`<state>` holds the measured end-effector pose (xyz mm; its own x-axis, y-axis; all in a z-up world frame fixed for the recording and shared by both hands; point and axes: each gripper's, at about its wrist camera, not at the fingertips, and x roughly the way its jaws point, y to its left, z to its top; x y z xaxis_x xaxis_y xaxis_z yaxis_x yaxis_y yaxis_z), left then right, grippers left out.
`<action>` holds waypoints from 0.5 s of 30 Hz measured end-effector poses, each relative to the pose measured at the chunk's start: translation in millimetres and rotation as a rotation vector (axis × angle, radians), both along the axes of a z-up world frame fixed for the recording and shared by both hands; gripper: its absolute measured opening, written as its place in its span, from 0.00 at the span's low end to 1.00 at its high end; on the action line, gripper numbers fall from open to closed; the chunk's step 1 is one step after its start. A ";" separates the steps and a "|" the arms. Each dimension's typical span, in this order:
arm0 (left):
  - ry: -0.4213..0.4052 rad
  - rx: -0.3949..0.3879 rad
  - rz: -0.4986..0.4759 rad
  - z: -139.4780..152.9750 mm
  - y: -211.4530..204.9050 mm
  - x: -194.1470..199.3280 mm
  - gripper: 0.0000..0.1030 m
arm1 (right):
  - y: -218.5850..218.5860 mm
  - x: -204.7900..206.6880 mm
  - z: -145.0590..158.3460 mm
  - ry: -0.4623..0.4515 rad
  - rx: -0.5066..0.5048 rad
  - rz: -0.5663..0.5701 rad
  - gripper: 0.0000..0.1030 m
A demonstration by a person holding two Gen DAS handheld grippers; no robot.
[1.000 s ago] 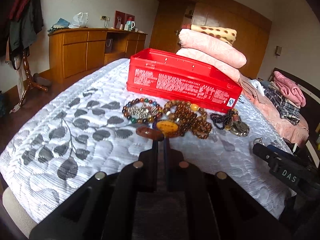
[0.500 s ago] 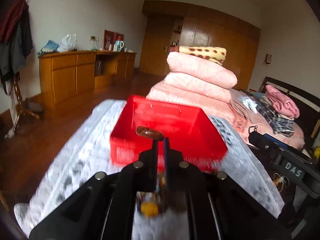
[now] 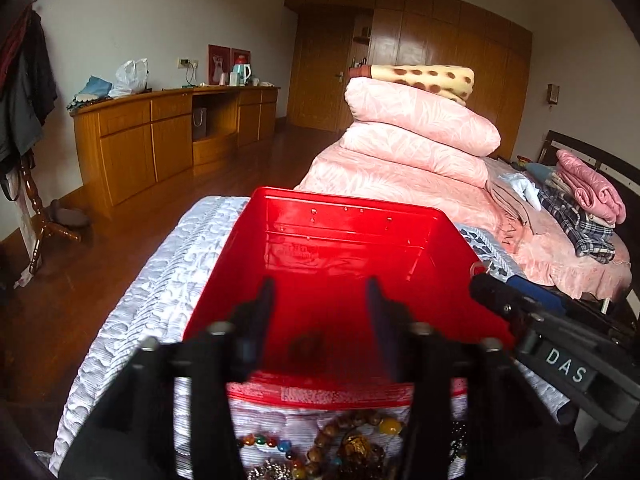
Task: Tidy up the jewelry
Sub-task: 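Carry both items over the red tin box and open both tools inside it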
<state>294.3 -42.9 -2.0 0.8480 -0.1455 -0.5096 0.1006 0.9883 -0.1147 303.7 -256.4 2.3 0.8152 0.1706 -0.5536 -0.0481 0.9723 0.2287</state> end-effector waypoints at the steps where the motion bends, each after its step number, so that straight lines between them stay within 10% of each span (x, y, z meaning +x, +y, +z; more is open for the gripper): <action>1: -0.005 0.000 -0.002 1.2 1.3 -2.5 0.47 | -1.7 -1.9 0.8 -0.002 -0.003 -0.005 0.55; 15: -0.133 0.100 0.124 -2.7 28.2 -104.4 0.51 | -21.1 -107.6 -37.9 0.057 -0.001 -0.036 0.55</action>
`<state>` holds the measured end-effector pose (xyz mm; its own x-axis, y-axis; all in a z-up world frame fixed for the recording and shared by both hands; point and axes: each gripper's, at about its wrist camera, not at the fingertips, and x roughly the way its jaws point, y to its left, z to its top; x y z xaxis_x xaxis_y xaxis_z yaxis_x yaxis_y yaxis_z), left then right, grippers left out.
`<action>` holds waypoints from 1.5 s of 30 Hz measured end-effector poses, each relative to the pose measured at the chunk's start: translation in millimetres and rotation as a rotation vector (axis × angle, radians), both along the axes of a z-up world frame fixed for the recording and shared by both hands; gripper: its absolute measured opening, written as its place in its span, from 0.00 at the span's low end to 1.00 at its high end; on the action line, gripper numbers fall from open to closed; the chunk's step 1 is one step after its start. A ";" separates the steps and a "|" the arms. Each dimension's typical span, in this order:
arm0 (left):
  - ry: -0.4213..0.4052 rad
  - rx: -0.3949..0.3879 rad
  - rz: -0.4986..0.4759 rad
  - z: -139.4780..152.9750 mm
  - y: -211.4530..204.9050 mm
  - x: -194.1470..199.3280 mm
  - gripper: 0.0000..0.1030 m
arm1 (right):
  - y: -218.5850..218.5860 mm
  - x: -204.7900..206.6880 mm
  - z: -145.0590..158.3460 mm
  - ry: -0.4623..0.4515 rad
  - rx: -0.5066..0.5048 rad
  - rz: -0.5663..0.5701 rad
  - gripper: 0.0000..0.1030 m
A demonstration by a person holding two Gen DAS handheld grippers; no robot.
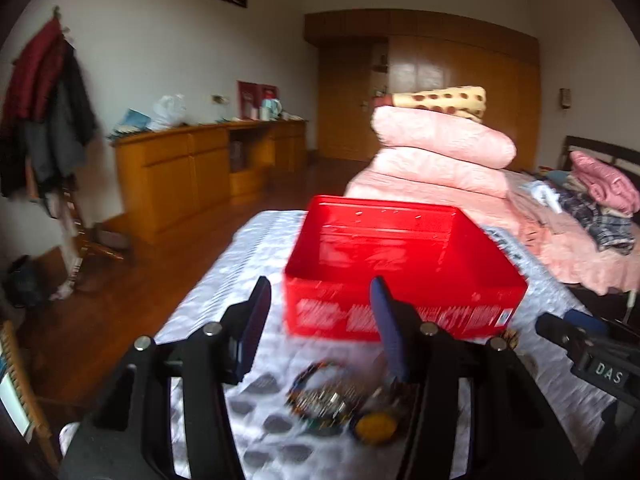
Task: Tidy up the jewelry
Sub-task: 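Carry both items over the red tin box and open both tools inside it, then move the right tool toward the silver watch and keys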
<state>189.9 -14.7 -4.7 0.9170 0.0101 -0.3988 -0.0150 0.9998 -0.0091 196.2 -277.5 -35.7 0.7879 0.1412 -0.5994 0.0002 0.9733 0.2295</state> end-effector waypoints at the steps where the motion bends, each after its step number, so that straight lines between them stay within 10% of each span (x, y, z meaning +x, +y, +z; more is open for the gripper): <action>1: -0.003 0.009 0.015 -3.7 -1.8 -7.8 0.52 | 1.2 -3.7 -3.7 0.007 -0.007 -0.004 0.55; 36: 0.046 -0.048 0.007 -33.6 -11.8 -39.1 0.61 | 27.2 25.8 -35.5 0.225 -0.147 -0.005 0.54; 45: 0.100 -0.040 -0.005 -43.3 -11.5 -39.2 0.61 | 20.3 10.6 -32.3 0.204 -0.120 -0.010 0.32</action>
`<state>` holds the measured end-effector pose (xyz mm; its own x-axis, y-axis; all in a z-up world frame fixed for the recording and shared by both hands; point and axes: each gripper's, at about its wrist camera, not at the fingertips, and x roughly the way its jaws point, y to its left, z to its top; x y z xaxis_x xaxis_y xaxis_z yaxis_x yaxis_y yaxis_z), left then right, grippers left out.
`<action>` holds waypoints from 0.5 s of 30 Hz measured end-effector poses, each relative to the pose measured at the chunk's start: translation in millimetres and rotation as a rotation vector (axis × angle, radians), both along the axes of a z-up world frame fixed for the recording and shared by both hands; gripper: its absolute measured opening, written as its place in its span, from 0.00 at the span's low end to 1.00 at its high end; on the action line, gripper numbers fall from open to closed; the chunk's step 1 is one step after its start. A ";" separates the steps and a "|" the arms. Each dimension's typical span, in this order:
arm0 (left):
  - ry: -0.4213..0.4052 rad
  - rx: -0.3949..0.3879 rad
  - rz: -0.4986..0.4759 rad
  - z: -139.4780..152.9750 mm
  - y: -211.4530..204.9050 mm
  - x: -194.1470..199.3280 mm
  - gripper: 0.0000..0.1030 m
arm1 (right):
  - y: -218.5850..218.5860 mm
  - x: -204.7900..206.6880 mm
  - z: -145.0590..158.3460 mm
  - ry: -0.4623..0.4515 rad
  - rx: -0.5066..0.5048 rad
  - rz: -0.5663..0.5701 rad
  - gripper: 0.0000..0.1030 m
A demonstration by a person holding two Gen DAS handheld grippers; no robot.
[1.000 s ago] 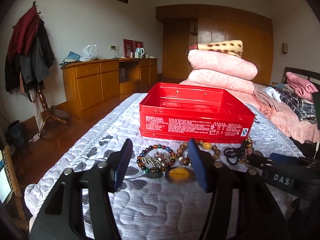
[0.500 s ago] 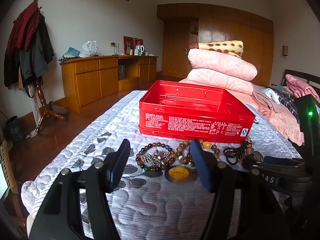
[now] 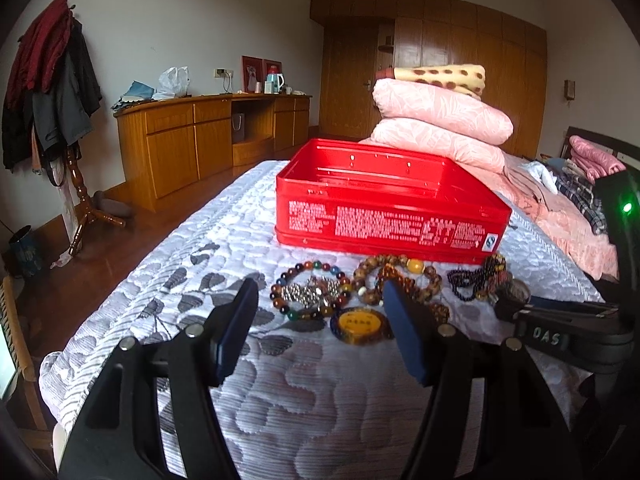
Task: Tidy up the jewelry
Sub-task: 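Move the right tool toward the silver watch and keys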
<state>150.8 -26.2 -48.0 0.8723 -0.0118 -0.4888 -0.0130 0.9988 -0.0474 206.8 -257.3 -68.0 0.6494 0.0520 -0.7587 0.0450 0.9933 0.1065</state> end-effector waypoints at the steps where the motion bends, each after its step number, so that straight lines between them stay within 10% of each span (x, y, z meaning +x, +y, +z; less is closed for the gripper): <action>1: 0.008 0.004 -0.004 -1.9 -1.5 -0.4 0.61 | -0.7 -3.3 0.0 -0.001 0.002 0.004 0.28; 5: 0.033 0.004 -0.011 -4.6 -3.8 2.2 0.61 | -4.3 -5.7 0.2 0.001 0.033 0.016 0.30; 7: 0.040 0.001 -0.009 -5.3 -4.1 2.9 0.61 | -6.5 -2.8 1.1 -0.002 0.049 0.022 0.52; 15: 0.034 -0.029 0.005 -5.4 0.9 2.2 0.61 | 6.2 20.6 -0.7 0.024 -0.018 0.036 0.56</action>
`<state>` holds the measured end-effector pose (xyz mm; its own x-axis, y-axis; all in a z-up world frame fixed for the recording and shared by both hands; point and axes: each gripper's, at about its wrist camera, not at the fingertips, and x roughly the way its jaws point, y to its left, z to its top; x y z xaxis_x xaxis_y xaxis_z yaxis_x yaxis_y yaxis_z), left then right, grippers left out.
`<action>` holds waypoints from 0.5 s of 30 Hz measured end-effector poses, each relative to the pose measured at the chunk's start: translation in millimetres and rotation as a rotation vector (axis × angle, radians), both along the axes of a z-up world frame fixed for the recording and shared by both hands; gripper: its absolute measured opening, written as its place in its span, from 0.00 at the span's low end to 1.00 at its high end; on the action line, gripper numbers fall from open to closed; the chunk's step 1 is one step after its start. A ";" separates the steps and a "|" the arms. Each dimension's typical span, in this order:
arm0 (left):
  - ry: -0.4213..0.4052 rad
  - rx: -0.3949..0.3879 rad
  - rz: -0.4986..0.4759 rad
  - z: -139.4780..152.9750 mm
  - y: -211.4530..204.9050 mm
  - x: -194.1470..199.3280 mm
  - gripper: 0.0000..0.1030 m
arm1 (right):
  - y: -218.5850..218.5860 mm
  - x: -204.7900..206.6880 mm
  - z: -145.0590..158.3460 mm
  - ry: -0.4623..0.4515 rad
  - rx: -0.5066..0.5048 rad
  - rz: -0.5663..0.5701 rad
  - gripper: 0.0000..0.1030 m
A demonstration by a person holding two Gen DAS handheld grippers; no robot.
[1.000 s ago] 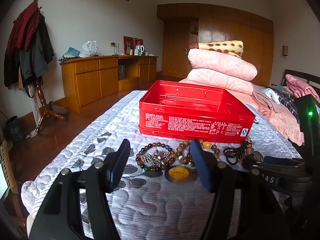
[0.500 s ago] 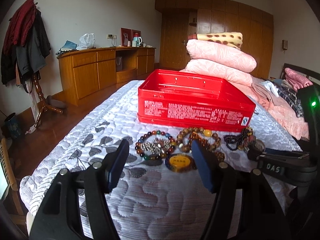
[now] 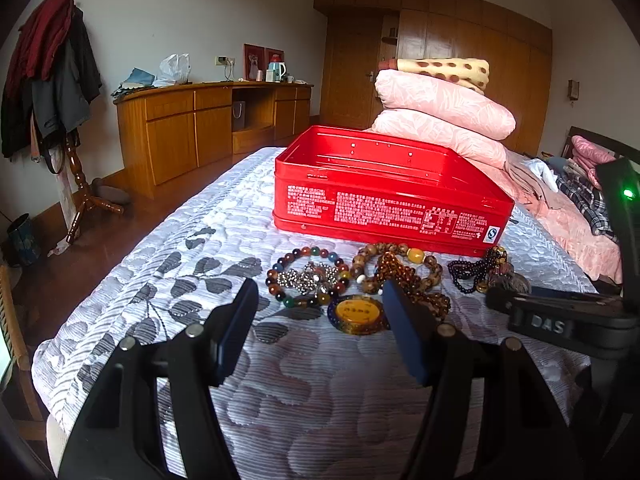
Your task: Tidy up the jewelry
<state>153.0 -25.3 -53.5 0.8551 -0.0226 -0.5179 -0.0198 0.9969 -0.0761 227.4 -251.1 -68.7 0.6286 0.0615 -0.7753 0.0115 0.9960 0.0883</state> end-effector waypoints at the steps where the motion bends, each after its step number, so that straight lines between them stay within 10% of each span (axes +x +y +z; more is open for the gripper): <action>1: -0.002 -0.001 -0.003 0.1 0.1 -0.1 0.61 | 2.1 2.6 -0.8 0.005 -0.014 0.000 0.57; 15: -0.001 -0.027 -0.018 0.3 2.6 -0.5 0.61 | 0.6 -14.0 3.3 -0.029 0.005 0.004 0.46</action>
<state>152.5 -22.7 -53.2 0.8548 -0.0521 -0.5163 -0.0015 0.9947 -0.1029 213.4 -250.5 -65.4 0.6507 0.0679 -0.7563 0.0046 0.9956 0.0933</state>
